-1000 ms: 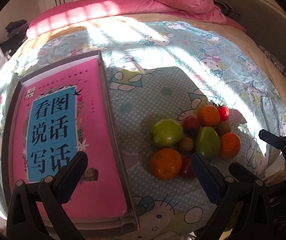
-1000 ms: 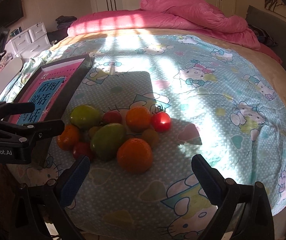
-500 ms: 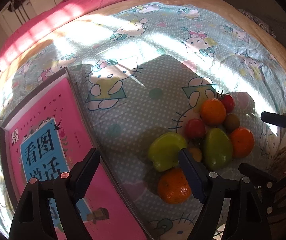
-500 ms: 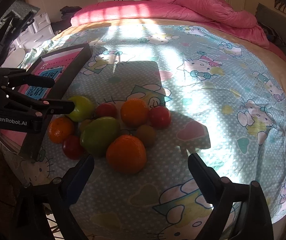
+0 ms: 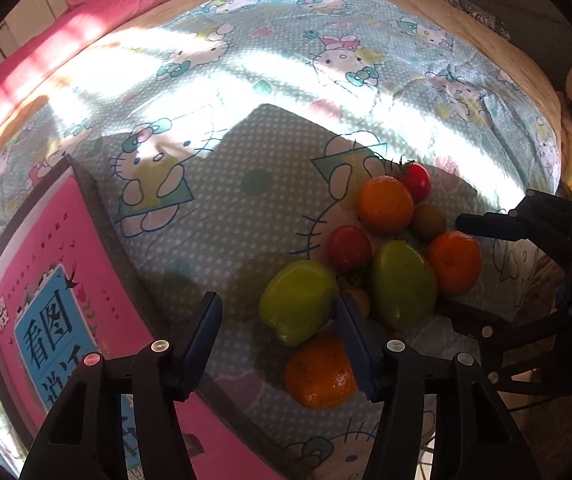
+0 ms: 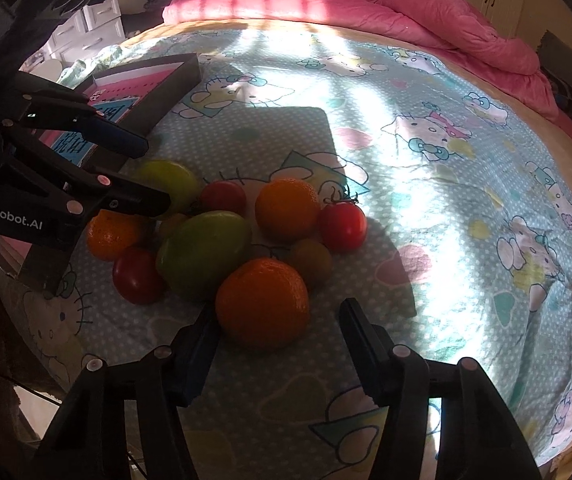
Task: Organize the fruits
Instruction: 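Grasp a green apple with the left tool while the right tool grasps an orange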
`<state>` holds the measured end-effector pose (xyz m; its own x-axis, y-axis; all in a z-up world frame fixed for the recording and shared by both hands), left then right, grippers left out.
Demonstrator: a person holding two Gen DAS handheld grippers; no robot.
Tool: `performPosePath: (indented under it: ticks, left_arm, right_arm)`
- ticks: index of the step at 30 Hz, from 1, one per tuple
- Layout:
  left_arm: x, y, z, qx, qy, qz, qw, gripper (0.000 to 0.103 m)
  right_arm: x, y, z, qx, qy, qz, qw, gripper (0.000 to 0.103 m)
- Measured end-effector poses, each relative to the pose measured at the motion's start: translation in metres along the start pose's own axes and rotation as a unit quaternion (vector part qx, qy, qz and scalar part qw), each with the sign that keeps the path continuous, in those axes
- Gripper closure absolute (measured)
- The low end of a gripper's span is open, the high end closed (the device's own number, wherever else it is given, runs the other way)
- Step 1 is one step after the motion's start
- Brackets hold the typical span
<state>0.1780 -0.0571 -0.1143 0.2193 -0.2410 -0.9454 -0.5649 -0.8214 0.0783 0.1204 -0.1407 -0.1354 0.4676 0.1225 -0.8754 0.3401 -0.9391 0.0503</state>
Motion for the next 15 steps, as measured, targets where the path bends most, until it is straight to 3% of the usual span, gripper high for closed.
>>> performPosePath:
  ticks: [5,6,10,15]
  left_arm:
    - [0.012,0.004,-0.005,-0.003,-0.016,0.029,0.9994,0.048]
    - [0.014,0.003,-0.006,-0.009,-0.018,0.036,0.9991,0.048]
    - [0.022,0.001,-0.006,-0.043,-0.026,0.077,0.9957,0.052]
    - [0.022,0.003,-0.005,-0.049,-0.021,0.083,0.9951,0.058]
  right_arm:
    - [0.002,-0.002,-0.001,0.001,0.002,-0.015,1.0,0.055]
    - [0.002,-0.002,-0.001,0.001,0.002,-0.02,1.0,0.061]
    - [0.0,0.0,-0.001,0.016,0.004,-0.03,0.999,0.062]
    - [-0.006,0.011,0.0,0.057,0.014,-0.044,0.997,0.063]
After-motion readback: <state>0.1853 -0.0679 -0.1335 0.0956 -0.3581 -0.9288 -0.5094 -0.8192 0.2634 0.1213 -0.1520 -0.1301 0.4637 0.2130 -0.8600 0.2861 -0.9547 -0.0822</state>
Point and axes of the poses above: each gripper's, at about its wrist camera, not at the fingertips, and x roughly the way its jaws point, y to its right, z to its underside, the point moved 7 cm from there along x, roughly the way its jaws point, and after that the axes turned 5 degrees about z, right-handed, at the moved point
